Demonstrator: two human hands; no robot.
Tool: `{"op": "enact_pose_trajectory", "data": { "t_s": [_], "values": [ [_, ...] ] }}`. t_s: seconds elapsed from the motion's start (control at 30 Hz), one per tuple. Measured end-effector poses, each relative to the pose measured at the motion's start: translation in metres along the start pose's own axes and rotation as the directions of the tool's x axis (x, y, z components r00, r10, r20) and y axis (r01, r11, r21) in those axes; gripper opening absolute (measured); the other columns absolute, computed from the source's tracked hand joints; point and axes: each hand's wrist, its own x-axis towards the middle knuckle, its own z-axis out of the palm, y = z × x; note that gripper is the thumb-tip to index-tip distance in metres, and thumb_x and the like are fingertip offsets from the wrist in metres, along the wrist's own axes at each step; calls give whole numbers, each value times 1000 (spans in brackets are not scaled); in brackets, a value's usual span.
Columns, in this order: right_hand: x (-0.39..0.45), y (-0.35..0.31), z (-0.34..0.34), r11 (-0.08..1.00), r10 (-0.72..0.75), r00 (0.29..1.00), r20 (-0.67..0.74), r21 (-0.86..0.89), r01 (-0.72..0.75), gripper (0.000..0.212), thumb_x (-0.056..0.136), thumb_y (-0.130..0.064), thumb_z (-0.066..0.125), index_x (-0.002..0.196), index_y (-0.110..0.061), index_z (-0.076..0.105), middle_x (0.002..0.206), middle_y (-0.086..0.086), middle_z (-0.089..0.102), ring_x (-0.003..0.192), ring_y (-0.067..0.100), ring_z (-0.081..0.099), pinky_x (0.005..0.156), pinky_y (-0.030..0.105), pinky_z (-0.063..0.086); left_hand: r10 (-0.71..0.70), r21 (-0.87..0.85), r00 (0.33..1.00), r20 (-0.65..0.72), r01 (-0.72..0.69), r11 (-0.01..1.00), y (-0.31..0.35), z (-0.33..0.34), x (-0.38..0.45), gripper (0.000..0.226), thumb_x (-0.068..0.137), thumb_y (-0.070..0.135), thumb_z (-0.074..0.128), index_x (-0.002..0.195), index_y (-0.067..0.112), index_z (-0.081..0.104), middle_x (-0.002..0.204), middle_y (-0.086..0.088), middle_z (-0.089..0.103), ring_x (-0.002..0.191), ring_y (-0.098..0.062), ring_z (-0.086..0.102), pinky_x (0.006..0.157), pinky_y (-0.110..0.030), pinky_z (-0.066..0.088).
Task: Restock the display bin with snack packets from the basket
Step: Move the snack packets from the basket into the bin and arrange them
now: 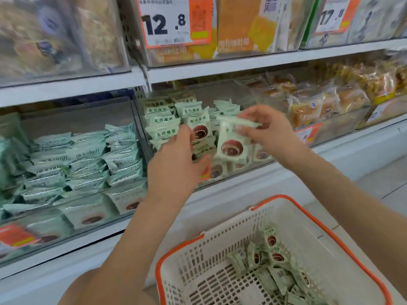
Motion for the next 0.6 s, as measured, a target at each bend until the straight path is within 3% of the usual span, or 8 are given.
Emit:
{"op": "enact_pose_trajectory", "data": {
  "t_s": [0.07,0.13,0.2,0.33,0.43,0.6],
  "values": [
    [30,-1,6,998,-60,997,-54,-29,58,19,80,-6,72,92,-17,62,93,2,68,75,10,65,61,21,54,-23,171,1000,0,23,985,-12,-1,2,27,87,38,64,102,22,48,92,3,60,84,-22,59,64,-35,50],
    [55,5,21,984,-125,992,-14,-129,122,20,77,-9,76,89,-18,63,88,-2,67,77,8,62,68,23,52,-18,277,996,91,-8,961,-21,4,3,21,87,34,63,100,21,53,99,1,55,88,-23,58,64,-33,47],
    [72,15,39,966,-145,987,71,-204,157,20,76,-13,78,89,-19,64,89,-9,65,84,9,61,75,26,50,6,296,989,150,-50,954,-24,8,3,20,87,31,62,103,21,55,104,0,51,92,-23,57,66,-35,46],
    [82,35,61,964,-125,971,206,-207,168,22,78,-16,76,97,-24,66,99,-18,62,101,9,59,91,27,47,28,315,992,123,-66,947,-26,10,7,22,90,29,61,109,22,54,107,2,51,99,-22,55,66,-34,44],
    [78,38,61,947,-130,965,229,-260,189,33,76,-23,77,103,-33,62,112,-17,59,106,8,55,96,31,46,31,314,993,113,-65,947,-27,12,8,22,89,27,62,109,23,54,106,2,52,98,-22,55,66,-34,44],
    [68,37,58,939,-108,970,219,-299,172,56,73,-23,80,122,-29,54,118,-15,50,103,10,53,94,40,50,28,300,993,113,-61,952,-29,10,7,21,89,30,62,108,24,55,105,4,54,97,-21,56,66,-34,47]
  ]
}}
